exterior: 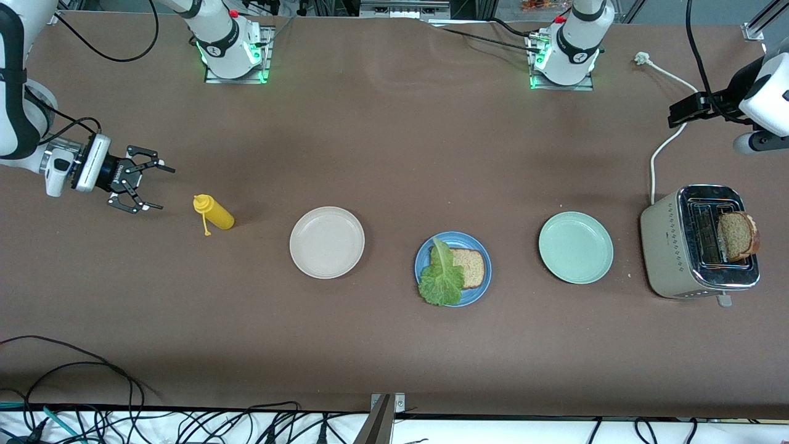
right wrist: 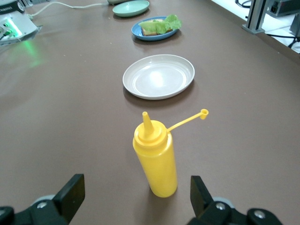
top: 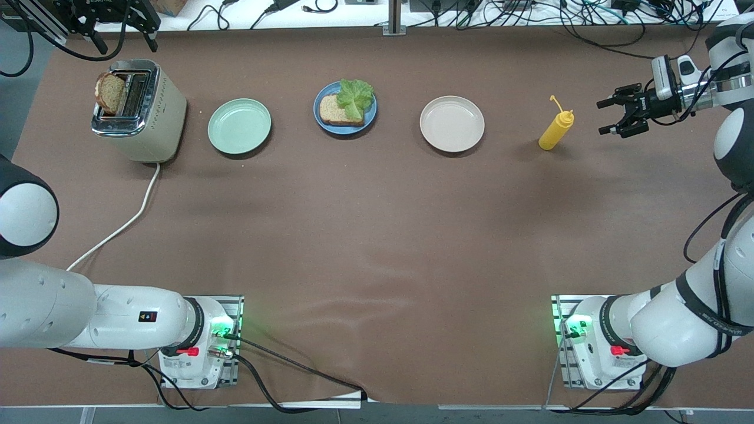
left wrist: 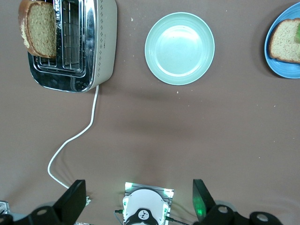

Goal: Make sandwich in blue plate with both arms
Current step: 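Lower the open right gripper around the mustard bottle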

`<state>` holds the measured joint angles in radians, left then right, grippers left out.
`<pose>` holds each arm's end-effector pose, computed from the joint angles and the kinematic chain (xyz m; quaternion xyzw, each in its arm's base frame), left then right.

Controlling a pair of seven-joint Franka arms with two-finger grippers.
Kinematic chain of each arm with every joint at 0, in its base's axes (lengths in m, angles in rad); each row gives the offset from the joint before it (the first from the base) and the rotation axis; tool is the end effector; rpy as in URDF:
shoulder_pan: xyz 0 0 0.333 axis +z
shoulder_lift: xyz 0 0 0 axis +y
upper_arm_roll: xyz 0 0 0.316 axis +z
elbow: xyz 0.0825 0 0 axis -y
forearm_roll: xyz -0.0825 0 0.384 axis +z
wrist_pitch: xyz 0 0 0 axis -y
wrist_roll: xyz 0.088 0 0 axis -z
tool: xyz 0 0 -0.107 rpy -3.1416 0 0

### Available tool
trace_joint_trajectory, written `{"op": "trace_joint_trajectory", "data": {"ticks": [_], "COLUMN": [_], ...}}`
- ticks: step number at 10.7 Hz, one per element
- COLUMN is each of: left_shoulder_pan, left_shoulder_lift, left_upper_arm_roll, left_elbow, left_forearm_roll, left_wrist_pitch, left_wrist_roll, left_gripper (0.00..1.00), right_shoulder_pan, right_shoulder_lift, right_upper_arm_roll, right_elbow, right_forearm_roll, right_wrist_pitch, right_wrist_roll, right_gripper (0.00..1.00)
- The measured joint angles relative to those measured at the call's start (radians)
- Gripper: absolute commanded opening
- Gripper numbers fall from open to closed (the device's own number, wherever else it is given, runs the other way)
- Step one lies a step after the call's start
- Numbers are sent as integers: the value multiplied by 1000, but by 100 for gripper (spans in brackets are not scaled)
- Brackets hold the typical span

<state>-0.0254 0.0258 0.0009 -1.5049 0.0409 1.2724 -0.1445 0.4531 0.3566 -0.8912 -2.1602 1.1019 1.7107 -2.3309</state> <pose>0.5287 -0.0077 0.6188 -0.9895 -0.0629 0.1266 0.0310 0.4994 -0.1387 0.2729 -0.7195 -0.5462 -0.2930 0.3134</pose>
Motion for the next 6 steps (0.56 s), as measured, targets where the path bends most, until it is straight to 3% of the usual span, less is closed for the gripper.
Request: {"op": "trace_joint_trajectory", "data": {"ticks": [6], "left_shoulder_pan": [0], "left_shoulder_lift": [2], "left_upper_arm_roll": [0], "left_elbow": [0], "left_forearm_roll": [0], "left_wrist_pitch": [0], "left_wrist_roll": [0], "left_gripper": [100], "right_shoulder_pan": [-32], "right_shoulder_lift": [71], "right_upper_arm_roll": [6], "right_elbow": [-1], "right_forearm_roll": [58], "right_wrist_pitch": [-95], "right_wrist_roll": [-87], "right_gripper": [100]}}
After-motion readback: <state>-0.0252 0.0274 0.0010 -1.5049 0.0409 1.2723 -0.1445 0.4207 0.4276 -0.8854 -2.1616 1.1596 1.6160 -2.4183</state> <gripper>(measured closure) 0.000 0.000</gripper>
